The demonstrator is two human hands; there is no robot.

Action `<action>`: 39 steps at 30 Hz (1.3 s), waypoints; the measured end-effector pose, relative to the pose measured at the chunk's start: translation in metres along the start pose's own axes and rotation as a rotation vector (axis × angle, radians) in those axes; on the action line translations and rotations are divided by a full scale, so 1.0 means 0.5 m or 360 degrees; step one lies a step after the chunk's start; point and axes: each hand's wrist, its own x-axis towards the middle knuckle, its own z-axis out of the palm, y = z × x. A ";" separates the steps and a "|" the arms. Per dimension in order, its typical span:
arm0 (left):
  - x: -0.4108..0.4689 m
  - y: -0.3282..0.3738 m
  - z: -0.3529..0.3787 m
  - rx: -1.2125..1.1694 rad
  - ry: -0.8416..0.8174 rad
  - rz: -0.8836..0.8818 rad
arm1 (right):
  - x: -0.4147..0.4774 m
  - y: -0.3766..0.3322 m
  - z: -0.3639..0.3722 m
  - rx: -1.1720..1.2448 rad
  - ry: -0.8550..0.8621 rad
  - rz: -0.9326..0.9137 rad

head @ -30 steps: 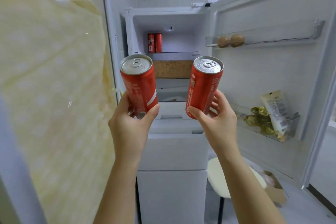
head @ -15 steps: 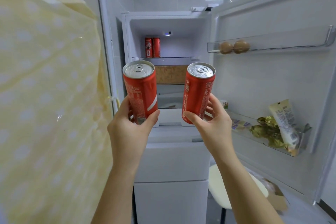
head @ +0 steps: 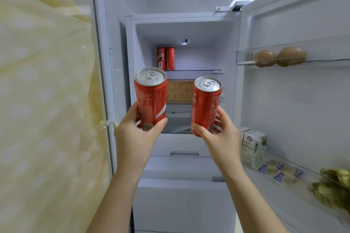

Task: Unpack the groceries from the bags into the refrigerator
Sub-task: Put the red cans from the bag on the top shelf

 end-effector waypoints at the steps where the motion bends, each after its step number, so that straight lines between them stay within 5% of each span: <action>1: 0.014 -0.016 0.018 -0.0005 -0.0002 -0.0016 | 0.023 0.019 0.009 0.0012 -0.0009 0.0004; 22: 0.448 -0.263 0.266 0.0174 -0.0102 -0.0108 | 0.479 0.191 0.265 0.0126 -0.0062 -0.0071; 39: 0.731 -0.416 0.393 0.0282 -0.0228 -0.0136 | 0.737 0.260 0.420 -0.0345 -0.0118 -0.0098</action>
